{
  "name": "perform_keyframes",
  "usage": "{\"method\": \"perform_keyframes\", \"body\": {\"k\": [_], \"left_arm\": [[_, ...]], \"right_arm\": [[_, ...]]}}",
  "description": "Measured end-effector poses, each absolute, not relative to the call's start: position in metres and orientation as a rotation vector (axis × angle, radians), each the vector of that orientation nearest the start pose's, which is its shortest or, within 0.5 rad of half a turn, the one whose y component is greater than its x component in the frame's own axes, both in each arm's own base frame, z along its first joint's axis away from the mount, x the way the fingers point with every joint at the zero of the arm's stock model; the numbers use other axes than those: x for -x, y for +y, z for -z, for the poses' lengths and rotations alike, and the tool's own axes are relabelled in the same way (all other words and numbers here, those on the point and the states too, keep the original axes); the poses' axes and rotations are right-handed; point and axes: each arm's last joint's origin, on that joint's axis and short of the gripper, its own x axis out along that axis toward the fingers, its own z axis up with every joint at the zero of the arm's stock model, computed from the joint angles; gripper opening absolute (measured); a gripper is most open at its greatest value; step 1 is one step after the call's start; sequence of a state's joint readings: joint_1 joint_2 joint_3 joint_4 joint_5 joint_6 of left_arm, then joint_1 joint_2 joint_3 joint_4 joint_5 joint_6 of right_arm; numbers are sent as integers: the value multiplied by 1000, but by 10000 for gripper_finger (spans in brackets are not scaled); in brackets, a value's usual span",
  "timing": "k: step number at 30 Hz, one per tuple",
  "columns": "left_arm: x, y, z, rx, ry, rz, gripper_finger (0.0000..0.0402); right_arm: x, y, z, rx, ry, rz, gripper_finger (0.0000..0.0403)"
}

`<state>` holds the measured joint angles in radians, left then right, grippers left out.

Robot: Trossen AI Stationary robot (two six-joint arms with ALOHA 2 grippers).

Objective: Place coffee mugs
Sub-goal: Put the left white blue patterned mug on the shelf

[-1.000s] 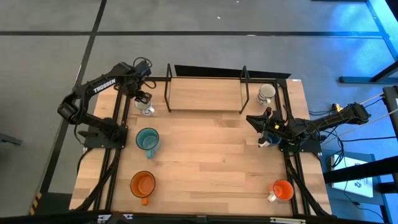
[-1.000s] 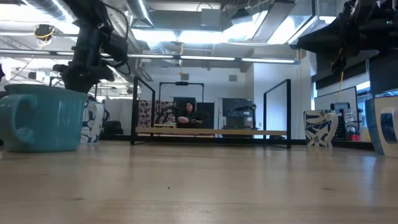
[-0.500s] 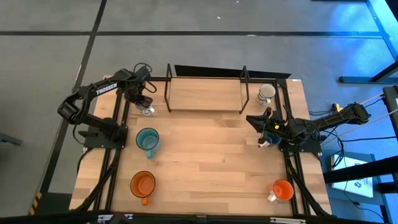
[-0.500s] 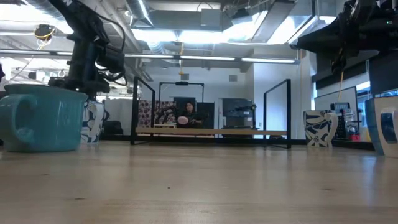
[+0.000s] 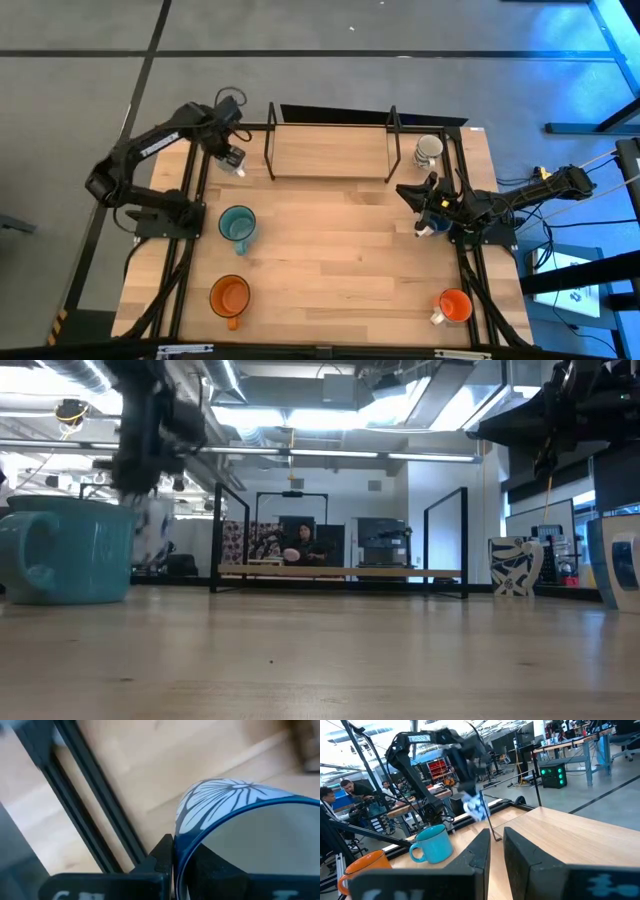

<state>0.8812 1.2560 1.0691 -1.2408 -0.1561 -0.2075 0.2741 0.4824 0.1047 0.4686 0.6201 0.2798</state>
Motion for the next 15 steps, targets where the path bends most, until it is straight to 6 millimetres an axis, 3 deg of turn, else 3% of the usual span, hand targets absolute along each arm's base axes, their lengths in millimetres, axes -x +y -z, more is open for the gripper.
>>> {"method": "perform_keyframes", "body": {"k": [8,11,15], "left_arm": [[-133,133,-362,556,1150,-870,20],[-140,120,-388,505,1071,-670,20],[-151,106,-413,434,972,-571,20]], "right_arm": [[-127,18,-200,-316,-130,332,41],[-127,18,-200,-316,-130,331,41],[-127,18,-200,-316,-130,330,41]]}}
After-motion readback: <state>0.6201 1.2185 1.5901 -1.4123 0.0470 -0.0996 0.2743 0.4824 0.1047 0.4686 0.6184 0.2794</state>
